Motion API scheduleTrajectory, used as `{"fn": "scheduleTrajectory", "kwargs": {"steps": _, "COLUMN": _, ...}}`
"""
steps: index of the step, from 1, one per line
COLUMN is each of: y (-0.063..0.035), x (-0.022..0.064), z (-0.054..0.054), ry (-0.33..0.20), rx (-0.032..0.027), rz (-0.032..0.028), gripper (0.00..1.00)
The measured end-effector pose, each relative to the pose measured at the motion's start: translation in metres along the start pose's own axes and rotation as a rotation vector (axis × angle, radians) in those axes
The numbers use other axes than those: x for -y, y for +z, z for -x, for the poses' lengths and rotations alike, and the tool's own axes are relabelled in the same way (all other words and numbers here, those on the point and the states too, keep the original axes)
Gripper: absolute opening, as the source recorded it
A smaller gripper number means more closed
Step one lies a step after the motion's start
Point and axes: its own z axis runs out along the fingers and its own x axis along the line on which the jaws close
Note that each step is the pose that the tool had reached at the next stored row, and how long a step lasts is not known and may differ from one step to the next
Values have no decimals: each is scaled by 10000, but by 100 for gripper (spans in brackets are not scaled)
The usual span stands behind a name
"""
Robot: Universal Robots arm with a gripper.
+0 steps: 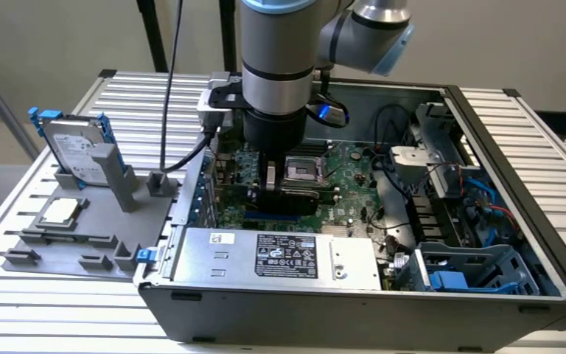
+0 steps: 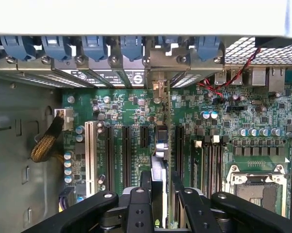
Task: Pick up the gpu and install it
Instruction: 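Insert the gpu into the slot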
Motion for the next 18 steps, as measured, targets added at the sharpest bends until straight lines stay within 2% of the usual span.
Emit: {"fn": "scheduleTrajectory", "kwargs": {"steps": 18, "y": 77, "x": 1, "z": 5, "ry": 0, "rx": -3, "rz": 1, "gripper": 27}}
